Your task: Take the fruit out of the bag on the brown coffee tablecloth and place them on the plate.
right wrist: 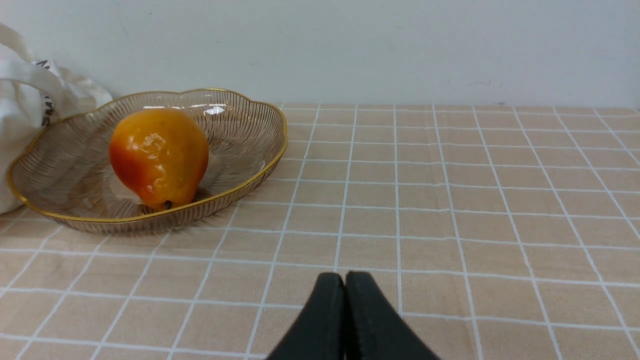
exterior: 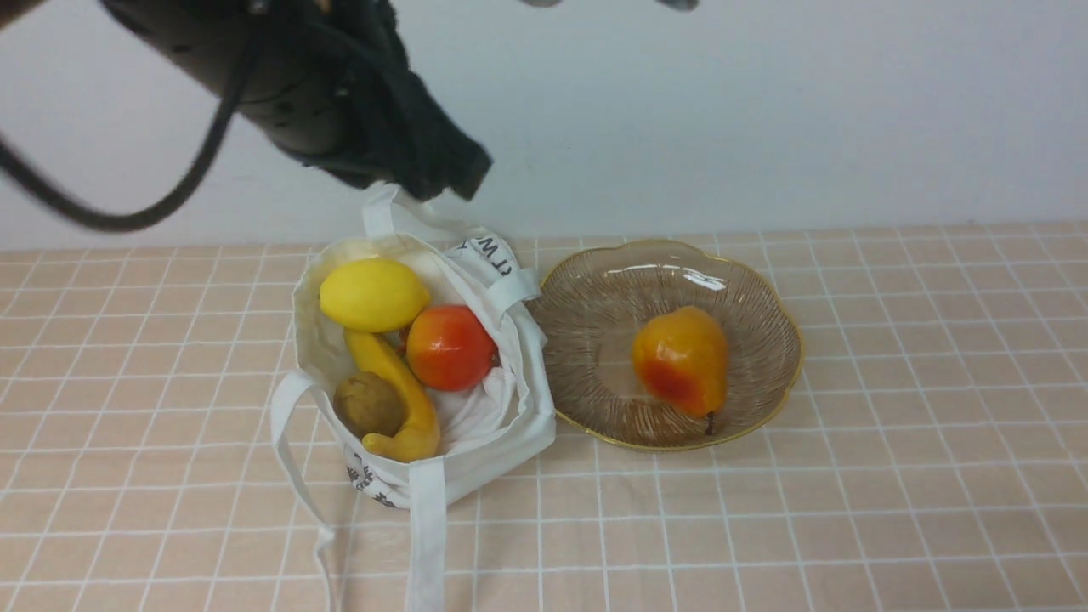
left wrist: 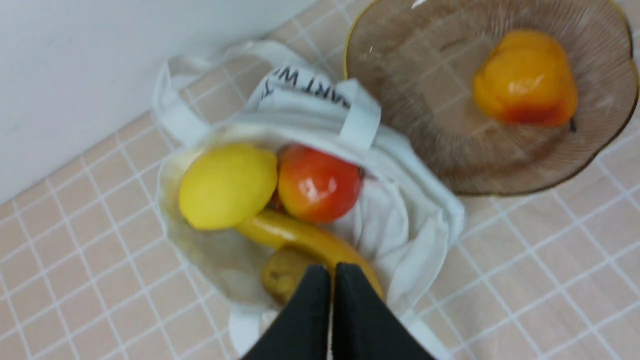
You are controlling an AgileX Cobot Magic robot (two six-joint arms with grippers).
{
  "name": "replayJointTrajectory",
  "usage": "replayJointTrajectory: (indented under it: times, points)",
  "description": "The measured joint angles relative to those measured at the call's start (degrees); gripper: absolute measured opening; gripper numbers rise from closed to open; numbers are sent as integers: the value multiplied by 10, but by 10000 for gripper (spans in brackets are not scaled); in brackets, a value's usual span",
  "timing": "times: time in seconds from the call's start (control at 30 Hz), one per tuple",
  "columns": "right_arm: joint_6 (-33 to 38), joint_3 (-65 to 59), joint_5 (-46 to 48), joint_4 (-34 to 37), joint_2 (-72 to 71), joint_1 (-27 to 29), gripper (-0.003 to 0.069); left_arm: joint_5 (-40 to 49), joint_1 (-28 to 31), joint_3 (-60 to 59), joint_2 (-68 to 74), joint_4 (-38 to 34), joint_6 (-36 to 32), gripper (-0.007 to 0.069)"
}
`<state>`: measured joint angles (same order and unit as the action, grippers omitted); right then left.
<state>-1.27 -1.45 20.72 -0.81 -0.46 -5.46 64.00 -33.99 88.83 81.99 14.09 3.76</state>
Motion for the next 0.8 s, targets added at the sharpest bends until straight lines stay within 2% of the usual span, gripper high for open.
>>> replayJointTrajectory:
  times: [0.2, 0.37, 0.47, 0.63, 0.7, 0.8]
  points:
    - [0, 0, 0, 0, 0, 0, -15, -39, 0, -228, -155, -2, 34, -8]
    - [0, 0, 0, 0, 0, 0, -15, -68, 0, -368, -276, -30, 81, -7]
    - [0, 0, 0, 0, 0, 0, -15, -162, 0, -479, -378, -86, 106, -7]
    - [0, 0, 0, 0, 0, 0, -15, -320, 0, -572, -450, -108, 108, -7]
    - [0, 0, 0, 0, 0, 0, -15, -366, 0, -595, -462, -108, 109, -7]
    - [0, 0, 0, 0, 0, 0, -15, -388, 0, -608, -465, -108, 109, -7]
